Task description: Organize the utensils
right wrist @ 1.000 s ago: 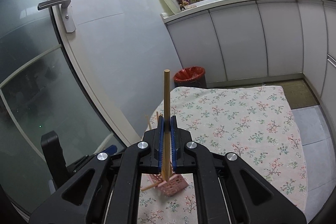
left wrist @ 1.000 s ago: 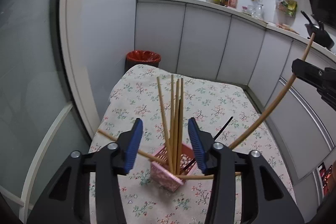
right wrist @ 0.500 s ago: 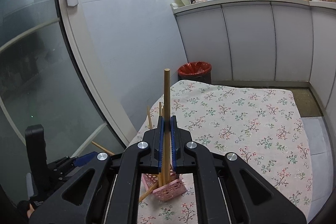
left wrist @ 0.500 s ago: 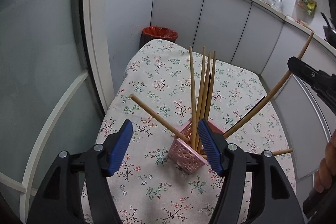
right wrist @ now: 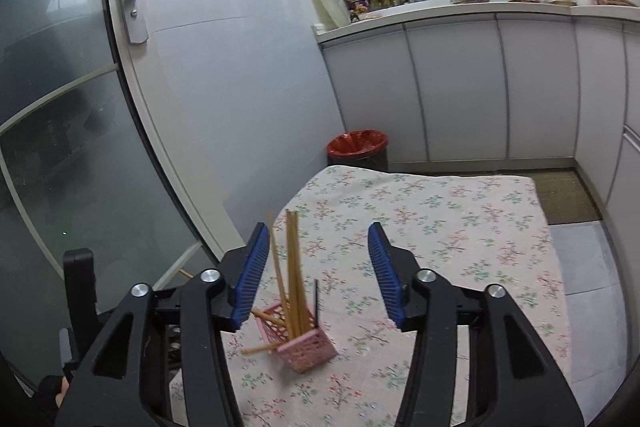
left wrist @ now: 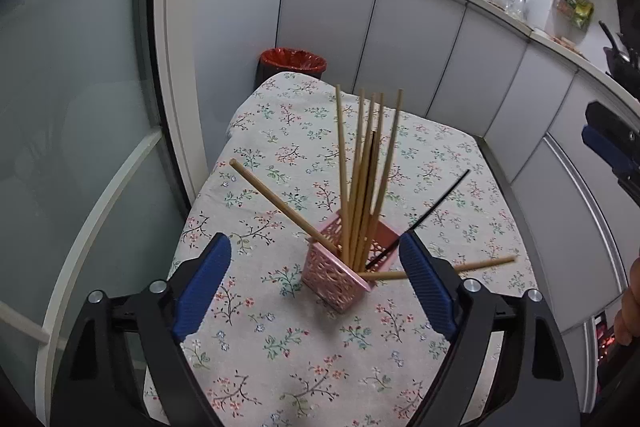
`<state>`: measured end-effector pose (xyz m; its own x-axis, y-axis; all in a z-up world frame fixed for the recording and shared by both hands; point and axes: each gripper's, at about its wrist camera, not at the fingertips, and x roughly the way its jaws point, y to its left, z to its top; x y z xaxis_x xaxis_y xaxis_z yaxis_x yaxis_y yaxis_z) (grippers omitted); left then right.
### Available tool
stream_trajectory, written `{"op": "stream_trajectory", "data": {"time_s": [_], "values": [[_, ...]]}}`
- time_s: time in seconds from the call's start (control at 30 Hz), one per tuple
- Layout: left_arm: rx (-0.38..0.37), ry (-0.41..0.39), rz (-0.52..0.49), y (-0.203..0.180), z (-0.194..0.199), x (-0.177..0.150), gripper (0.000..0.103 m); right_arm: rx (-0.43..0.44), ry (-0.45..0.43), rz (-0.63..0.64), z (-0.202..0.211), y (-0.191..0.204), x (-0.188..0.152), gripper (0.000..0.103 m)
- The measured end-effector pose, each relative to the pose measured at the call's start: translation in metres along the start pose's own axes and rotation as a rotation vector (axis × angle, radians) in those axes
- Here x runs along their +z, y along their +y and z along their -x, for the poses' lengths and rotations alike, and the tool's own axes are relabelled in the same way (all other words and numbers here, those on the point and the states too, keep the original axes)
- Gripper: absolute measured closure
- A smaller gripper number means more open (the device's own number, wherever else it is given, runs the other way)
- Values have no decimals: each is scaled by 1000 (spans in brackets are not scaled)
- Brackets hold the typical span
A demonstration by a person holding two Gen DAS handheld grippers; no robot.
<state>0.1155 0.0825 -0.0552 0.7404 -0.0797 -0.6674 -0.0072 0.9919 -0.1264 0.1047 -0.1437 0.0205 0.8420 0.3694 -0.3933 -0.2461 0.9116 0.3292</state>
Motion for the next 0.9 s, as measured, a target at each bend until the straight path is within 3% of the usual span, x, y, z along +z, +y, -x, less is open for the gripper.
{"op": "stream_trajectory", "data": {"time_s": [0.03, 0.2, 0.23, 0.53, 0.9], "values": [[-5, -6, -3, -3, 5, -2, 14, -14, 3, -2, 4, -2, -1, 46], [5, -18, -20, -25, 28, -13, 7, -125, 35, -19, 33, -18, -11, 10], [12, -24, -26, -30, 32, -15, 7, -157, 42, -17, 39, -20, -15, 8], [77, -38, -99, -70, 53, -33, 7, -324, 135, -32, 62, -36, -48, 7], [74, -57, -145, -91, 55, -40, 7, -348, 206, 2, 54, -38, -66, 7]]}}
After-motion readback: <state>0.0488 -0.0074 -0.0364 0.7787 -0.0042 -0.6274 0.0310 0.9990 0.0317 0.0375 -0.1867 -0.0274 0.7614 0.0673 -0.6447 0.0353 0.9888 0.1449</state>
